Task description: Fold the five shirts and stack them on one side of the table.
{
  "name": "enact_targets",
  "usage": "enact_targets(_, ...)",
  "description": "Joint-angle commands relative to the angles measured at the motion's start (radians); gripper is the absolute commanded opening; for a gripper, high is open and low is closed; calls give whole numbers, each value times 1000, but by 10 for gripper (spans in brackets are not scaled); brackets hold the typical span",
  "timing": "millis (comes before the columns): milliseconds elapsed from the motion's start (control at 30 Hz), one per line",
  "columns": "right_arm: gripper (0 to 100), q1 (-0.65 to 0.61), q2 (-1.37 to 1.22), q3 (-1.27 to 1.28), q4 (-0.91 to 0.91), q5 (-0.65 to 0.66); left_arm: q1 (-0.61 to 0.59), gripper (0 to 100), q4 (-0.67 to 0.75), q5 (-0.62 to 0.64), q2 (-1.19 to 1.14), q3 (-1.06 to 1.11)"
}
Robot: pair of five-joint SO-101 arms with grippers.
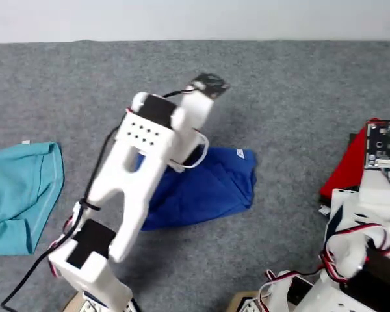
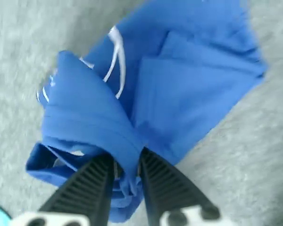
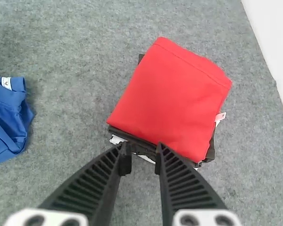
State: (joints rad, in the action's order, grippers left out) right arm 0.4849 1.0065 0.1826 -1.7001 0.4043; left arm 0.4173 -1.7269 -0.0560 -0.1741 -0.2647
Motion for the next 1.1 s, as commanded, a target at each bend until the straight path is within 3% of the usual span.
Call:
enact_targets(0,101,13,1,-5,10,-8,64,6,-28,12,-14,-94)
enact_targets(300,101,12,1,29,12,-8,143,6,-28,14,-315,-410)
enact_targets(533,102,13,1,66,12,-9,207,9,-26,14,-494,-538)
enact_targets(633,104,12,1,66,19,-14,226,85,-28,12,-532,-545)
enact_targets(767,104,12,-4,66,21,-12,206,210,-29,25,-520,-545)
enact_targets(1067,104,8,-10,104,71,-14,83,211,-29,17,-270,-438)
